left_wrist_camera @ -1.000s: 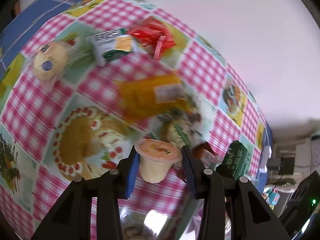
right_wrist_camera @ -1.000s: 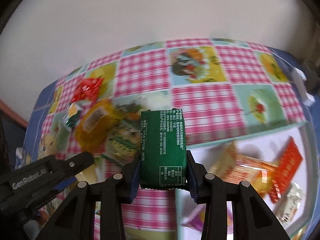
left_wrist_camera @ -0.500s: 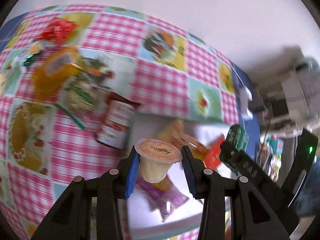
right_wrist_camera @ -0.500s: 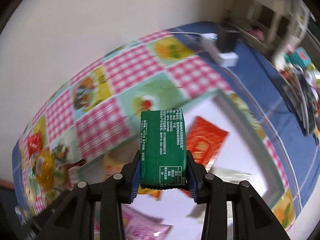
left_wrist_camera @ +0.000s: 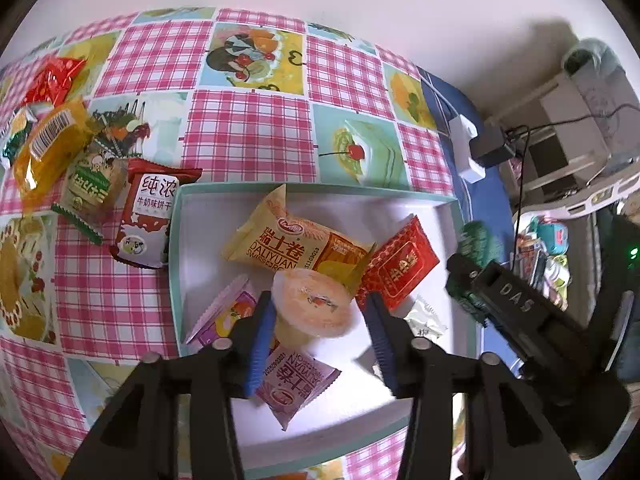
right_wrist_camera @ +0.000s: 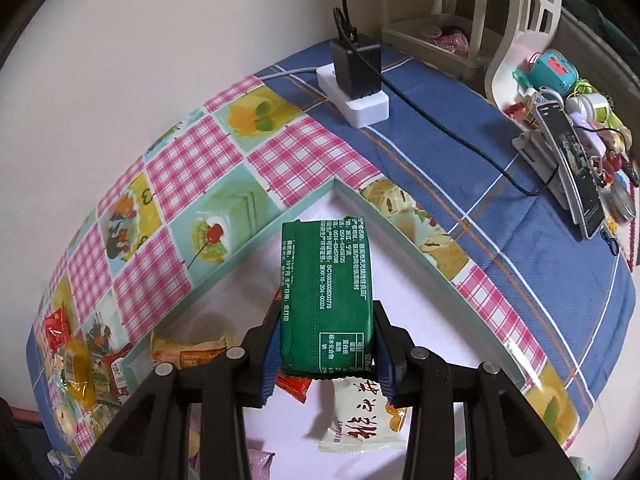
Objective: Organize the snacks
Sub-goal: 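Carry the jelly cup and green pack over the white tray, then open both tools to drop the jelly cup and green pack in the tray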
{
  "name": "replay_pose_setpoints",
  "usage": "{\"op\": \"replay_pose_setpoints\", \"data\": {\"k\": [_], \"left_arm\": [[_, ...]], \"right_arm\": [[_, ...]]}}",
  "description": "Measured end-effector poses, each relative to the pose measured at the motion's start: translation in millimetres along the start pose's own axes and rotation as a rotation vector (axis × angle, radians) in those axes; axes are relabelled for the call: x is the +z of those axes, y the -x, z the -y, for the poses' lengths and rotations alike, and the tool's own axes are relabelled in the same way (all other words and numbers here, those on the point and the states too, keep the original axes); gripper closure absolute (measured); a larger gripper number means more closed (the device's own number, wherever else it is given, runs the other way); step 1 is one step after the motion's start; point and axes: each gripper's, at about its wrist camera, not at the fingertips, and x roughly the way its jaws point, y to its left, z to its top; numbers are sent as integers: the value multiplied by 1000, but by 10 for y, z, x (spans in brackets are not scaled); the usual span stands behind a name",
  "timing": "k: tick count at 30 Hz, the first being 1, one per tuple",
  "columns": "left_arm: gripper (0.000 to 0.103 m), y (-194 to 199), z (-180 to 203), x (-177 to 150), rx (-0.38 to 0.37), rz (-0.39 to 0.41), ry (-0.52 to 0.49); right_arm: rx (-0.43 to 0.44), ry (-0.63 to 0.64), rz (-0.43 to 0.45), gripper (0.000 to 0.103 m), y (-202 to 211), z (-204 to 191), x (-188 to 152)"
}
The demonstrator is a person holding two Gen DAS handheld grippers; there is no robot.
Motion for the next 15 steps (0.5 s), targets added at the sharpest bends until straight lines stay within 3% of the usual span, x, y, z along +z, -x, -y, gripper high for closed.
{"op": "replay_pose_setpoints", "data": {"k": [1, 10, 11, 13, 15], "left_arm": [[43, 19, -15, 8, -1, 5, 6], [39, 179, -143, 114, 59, 71, 45], [36, 195, -180, 123, 78, 80, 52], [19, 229, -271, 143, 121, 101, 70], [14, 254, -376, 165, 192, 131, 94]], "right_arm": [[-4, 2, 0, 59, -6, -11, -7], [-16, 26, -10, 56, -14, -65, -22], [-13, 30, -15, 51, -23, -79, -25], [3, 44, -23, 38, -40, -124, -36], [14, 65, -26, 31, -53, -188, -55]]}}
